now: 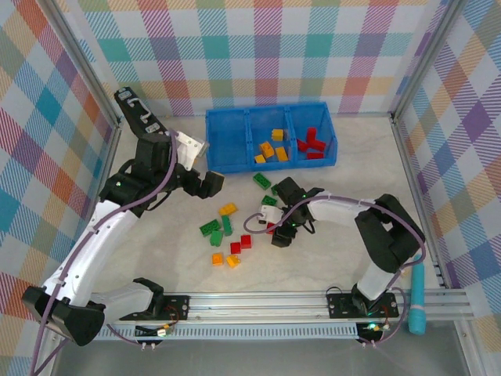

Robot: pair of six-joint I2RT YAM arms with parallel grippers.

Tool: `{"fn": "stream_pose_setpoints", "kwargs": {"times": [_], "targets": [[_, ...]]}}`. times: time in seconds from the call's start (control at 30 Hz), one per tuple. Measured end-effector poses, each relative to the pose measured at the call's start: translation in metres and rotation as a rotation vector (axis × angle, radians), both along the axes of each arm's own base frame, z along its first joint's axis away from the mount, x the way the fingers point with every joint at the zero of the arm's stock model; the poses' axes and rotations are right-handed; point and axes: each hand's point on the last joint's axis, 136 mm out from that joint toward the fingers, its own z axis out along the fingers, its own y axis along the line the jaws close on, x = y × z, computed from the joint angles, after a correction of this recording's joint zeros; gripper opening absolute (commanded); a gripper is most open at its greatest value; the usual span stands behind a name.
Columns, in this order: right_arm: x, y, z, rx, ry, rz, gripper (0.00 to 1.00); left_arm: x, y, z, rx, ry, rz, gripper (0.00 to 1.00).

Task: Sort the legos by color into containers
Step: Pick up the lego from the center of the table, then place the lego in the container.

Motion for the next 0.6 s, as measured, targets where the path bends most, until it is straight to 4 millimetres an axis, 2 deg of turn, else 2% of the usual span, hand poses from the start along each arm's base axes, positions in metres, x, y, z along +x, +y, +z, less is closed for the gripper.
{"fn": "stream_pose_setpoints", "kwargs": {"times": [0.2, 0.37, 0.43, 0.5, 0.6], "targets": [[0.009, -0.001, 0.001, -0.02, -0.043, -0.009, 0.25, 0.002, -0.001, -0.003, 0.008, 0.007, -0.001, 1.0], [0.031, -0.015, 0.012, -0.075, -0.133, -0.087, 0.19, 0.004, 0.001, -0.004, 0.017, 0.004, 0.006, 1.0], [0.048, -0.026, 0.03, -0.062, -0.184, -0.158, 0.2, 0.006, 0.003, -0.006, 0.026, 0.005, 0.019, 1.0], [0.071, -0.038, 0.057, -0.026, -0.25, -0.245, 0.21, 0.009, 0.006, -0.009, 0.042, 0.005, 0.04, 1.0], [0.116, -0.061, 0.109, 0.039, -0.383, -0.392, 0.21, 0.013, 0.01, -0.009, 0.055, -0.003, 0.071, 1.0]]}}
